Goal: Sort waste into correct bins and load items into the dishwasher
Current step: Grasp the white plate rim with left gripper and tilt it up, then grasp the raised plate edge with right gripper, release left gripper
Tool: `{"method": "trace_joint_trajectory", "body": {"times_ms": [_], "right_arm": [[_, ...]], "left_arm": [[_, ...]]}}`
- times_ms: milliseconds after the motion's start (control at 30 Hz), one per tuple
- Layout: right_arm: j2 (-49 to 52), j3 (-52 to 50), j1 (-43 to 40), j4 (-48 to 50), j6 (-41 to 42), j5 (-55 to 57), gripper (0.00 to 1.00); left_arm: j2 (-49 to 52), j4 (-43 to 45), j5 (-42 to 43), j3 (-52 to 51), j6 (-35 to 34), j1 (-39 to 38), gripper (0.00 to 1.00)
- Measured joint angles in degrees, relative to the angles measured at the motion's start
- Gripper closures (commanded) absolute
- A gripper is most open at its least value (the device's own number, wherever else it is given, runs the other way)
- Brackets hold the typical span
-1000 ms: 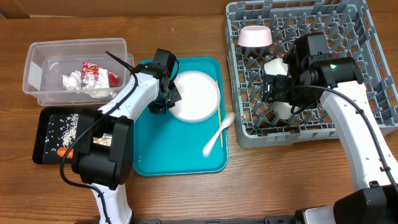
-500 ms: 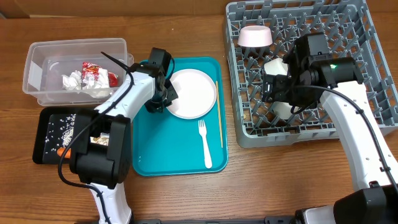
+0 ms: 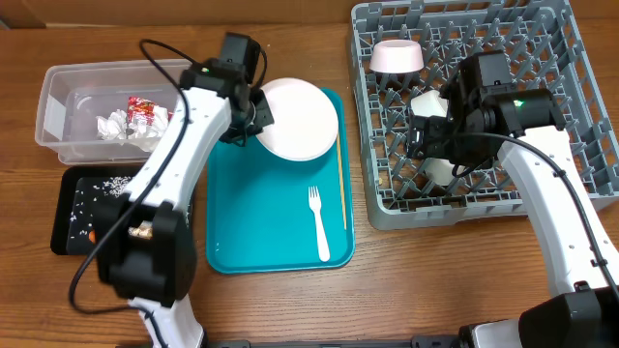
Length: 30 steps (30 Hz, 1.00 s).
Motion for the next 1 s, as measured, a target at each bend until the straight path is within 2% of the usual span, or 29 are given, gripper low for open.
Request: {"method": "trace_joint_trajectory", "body": {"times_ms": [300,633,1000], "right_arm": [[0.0,0.0,0.07,4.74,0.17,-9.46,0.06],[0.0,0.0,0.13,5.66,0.2,-14.97,0.1],[0.0,0.0,2.19,7.5,0.2,-16.09,0.09]], "left_arm": [[-7.23,-7.89,2.32,0.39,1.55,0.07,0.96],[-7.43,-8.83,12.48,0.39,6.93,0.26,0.96],[-7.43,-9.57,18.43,0.39,8.37,-0.33,0.96]]}}
